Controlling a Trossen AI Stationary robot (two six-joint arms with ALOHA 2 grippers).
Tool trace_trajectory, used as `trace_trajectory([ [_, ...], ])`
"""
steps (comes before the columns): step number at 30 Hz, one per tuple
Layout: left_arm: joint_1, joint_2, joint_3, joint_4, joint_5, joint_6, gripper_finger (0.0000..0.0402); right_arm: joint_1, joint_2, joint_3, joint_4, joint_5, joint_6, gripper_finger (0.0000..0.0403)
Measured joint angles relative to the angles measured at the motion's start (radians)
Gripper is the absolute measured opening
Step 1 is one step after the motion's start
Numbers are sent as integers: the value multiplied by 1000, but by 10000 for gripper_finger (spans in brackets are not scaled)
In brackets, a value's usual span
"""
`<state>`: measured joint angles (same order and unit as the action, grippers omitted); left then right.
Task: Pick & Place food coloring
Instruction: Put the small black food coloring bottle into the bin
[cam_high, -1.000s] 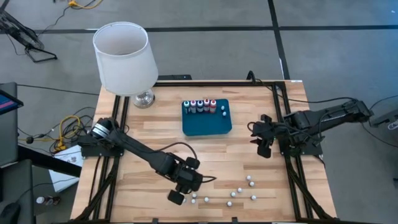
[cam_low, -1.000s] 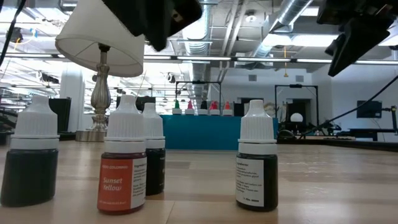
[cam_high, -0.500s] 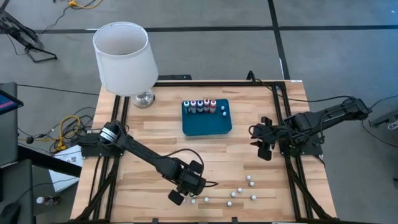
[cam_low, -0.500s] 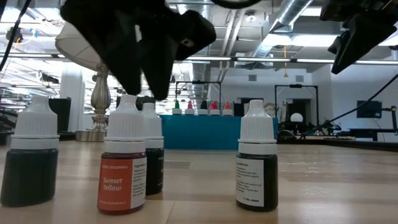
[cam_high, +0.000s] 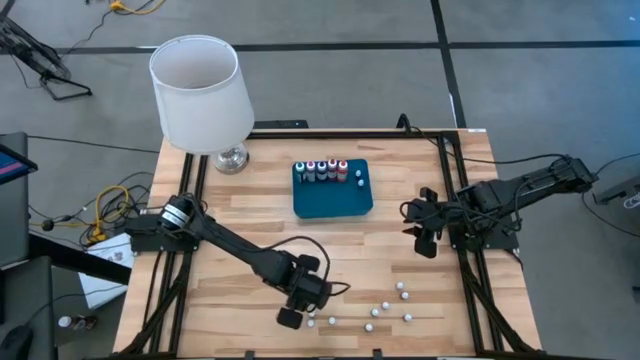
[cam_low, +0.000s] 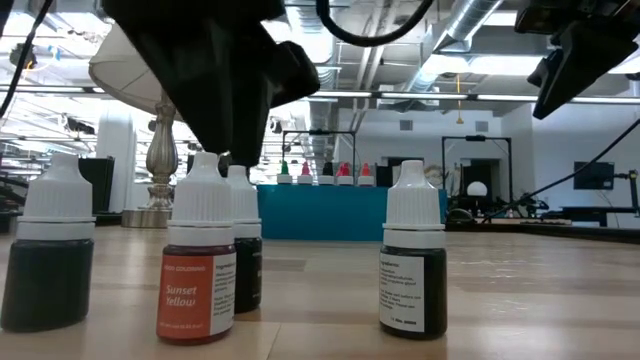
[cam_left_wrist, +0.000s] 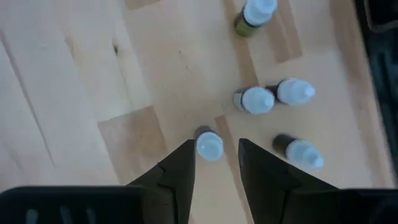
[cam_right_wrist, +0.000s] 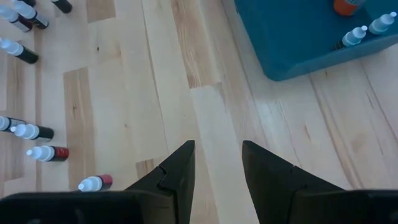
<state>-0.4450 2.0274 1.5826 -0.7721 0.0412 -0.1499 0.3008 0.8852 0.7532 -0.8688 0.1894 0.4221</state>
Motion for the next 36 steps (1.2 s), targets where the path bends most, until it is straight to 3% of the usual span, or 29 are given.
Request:
trace_trajectory([
  [18, -4, 4, 0, -4, -21, -309, 114, 0, 0, 0, 3, 23, -3, 122],
  [36, -4, 4, -50, 38, -55, -328, 114, 0, 0, 0, 3, 22, 5, 122],
])
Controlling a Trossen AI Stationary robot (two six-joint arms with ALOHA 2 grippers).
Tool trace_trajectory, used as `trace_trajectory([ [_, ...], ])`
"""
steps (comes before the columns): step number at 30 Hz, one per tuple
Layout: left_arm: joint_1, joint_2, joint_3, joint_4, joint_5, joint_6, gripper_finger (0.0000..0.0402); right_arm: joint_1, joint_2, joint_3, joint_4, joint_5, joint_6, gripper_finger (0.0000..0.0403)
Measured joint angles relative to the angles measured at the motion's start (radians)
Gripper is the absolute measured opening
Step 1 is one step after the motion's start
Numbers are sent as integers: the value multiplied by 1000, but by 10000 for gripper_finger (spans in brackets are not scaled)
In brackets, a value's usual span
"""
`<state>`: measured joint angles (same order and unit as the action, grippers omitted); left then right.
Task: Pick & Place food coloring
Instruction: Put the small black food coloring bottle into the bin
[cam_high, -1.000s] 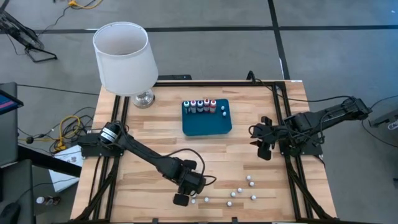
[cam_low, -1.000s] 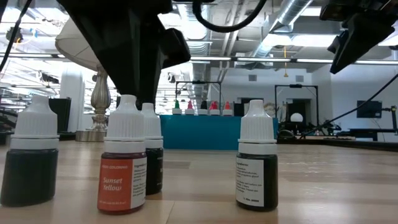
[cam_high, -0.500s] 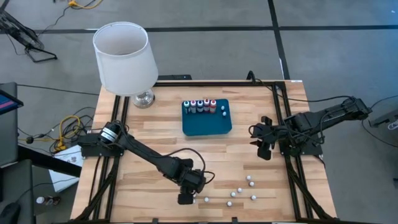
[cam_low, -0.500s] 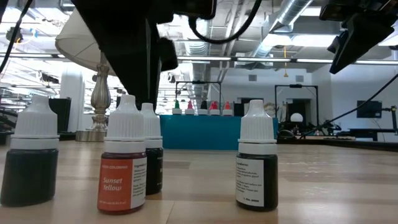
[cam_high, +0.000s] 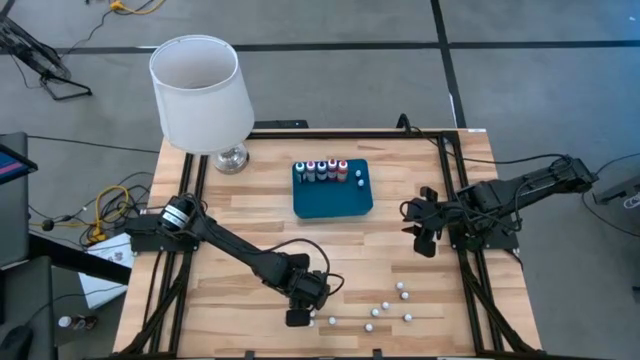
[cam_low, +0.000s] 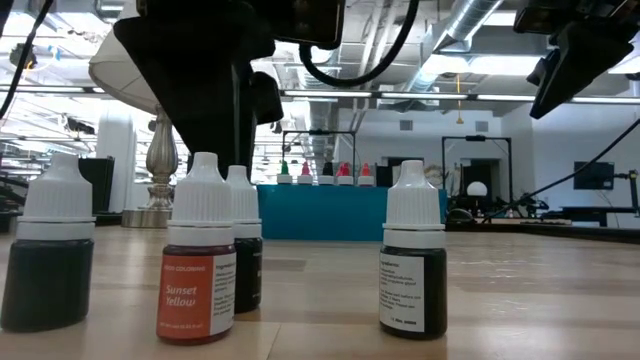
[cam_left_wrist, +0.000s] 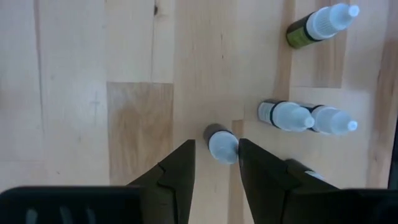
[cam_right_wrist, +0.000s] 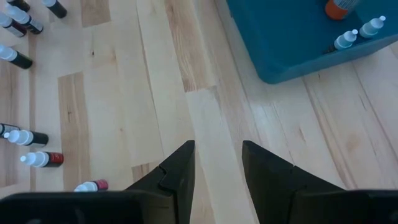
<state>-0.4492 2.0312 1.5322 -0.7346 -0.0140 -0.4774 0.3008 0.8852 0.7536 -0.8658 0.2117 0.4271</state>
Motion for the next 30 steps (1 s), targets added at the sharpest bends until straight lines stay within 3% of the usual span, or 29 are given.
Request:
trace_trajectory([
  [6, 2, 2, -49, 46, 31, -29, 114, 0, 0, 0, 0, 0, 3, 122],
  [30, 2, 1, -48, 33, 26, -110, 114, 0, 0, 0, 3, 17, 10, 122],
])
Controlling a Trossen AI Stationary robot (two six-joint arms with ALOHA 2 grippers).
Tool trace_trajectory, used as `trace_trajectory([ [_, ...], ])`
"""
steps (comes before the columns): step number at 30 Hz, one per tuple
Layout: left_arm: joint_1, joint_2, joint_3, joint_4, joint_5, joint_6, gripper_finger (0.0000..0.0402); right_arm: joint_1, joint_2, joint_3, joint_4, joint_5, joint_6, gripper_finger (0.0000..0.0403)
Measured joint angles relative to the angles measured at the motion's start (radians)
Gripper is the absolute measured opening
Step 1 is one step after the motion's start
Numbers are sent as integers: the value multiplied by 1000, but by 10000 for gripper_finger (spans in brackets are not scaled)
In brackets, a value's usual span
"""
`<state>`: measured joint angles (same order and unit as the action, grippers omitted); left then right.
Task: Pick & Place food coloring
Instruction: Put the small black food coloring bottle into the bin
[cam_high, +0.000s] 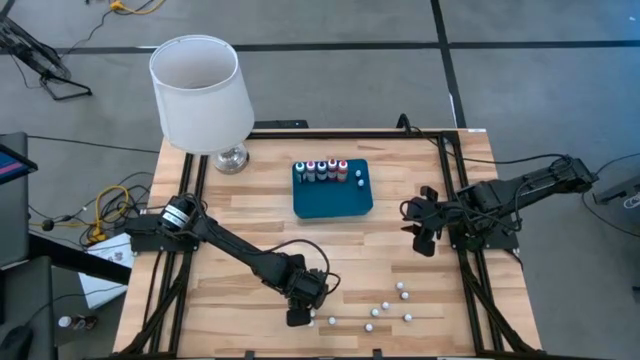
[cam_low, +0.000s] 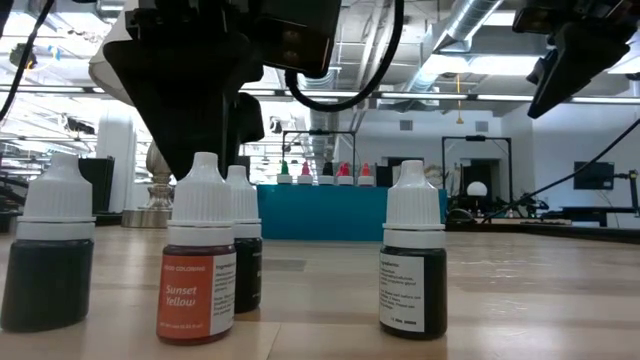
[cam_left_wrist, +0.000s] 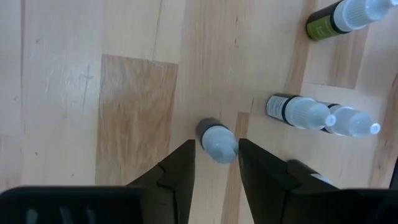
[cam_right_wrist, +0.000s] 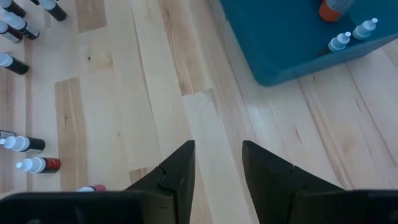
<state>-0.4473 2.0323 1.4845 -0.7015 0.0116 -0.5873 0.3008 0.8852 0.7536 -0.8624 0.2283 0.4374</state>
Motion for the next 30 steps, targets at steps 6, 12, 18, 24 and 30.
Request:
trace_trajectory([
  [6, 0, 0, 0, 2, 0, 1, 103, 0, 0, 0, 5, 7, 0, 122],
  [12, 0, -2, 0, 5, 0, 15, 57, 0, 0, 0, 5, 7, 0, 122],
  [18, 0, -2, 1, 5, -1, 9, 51, 0, 0, 0, 5, 7, 0, 122],
  [24, 7, -2, 1, 4, -16, -1, 52, 0, 0, 0, 5, 9, 0, 122],
  [30, 33, -2, 2, -22, -25, -8, 47, 0, 0, 0, 5, 10, 0, 122],
])
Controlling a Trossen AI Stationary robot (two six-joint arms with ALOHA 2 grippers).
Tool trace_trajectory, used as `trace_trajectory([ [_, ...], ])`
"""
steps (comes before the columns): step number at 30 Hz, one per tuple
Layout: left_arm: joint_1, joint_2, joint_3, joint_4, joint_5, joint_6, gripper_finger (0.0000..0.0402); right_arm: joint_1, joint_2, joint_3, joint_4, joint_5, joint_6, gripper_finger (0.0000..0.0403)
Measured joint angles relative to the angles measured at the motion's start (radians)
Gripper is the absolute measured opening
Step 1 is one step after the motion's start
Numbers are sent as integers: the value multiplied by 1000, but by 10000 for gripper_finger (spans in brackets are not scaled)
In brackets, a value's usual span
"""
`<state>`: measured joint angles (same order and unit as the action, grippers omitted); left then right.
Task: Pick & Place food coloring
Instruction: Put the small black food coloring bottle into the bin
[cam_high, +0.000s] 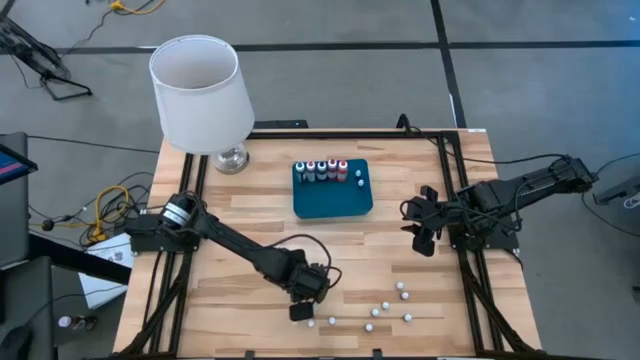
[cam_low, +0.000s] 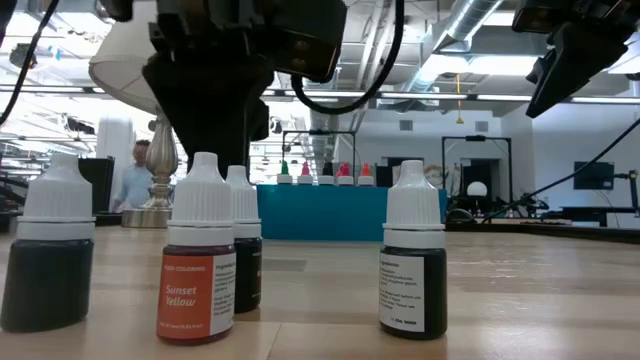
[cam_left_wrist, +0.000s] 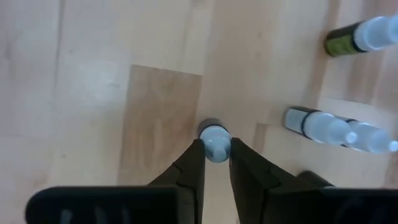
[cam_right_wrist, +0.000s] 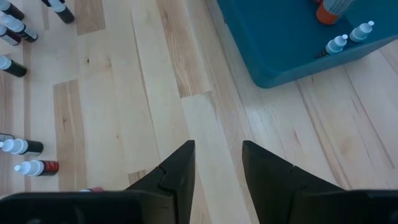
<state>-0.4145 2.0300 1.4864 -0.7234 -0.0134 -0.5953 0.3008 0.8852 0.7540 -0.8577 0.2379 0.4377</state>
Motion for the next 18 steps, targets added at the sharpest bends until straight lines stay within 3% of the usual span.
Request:
trace_trajectory([
  [18, 114, -62, -2, -116, -24, -18, 51, 0, 0, 0, 0, 9, -6, 122],
])
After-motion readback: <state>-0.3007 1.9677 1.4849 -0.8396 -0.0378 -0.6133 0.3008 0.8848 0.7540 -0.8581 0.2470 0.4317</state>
